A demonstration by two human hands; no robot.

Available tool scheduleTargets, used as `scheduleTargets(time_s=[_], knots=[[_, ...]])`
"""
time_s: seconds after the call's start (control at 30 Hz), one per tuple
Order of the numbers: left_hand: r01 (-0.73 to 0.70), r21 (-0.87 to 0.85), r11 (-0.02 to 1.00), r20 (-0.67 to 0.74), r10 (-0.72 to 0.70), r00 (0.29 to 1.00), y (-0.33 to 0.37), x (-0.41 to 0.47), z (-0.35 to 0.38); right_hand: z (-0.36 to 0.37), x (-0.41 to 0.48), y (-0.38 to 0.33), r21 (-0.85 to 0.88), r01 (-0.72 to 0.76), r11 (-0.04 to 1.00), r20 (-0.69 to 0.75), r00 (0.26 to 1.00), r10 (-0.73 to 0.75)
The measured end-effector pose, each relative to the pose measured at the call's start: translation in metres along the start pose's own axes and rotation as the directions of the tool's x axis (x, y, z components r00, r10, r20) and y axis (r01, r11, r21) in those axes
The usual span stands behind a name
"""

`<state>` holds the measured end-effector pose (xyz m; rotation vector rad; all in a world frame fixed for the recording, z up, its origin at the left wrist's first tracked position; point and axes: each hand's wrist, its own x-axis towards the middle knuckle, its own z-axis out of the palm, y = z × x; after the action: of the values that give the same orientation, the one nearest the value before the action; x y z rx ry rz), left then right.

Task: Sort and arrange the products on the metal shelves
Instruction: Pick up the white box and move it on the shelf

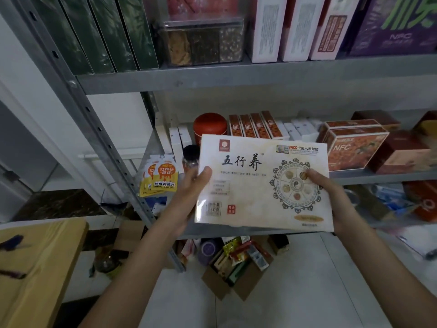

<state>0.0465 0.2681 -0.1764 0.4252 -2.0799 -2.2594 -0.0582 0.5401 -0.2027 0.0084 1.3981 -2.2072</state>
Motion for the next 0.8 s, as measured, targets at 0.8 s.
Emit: scheduleTargets(time_s=[0.8], knots=[[-0.367,0.909,-0.196,0.385,0.730,0.565,-0.017,0.005,0.036,0.025,-0.001,-0.001,0.105,0.037,0.994,-0.080,0.996,-0.029]])
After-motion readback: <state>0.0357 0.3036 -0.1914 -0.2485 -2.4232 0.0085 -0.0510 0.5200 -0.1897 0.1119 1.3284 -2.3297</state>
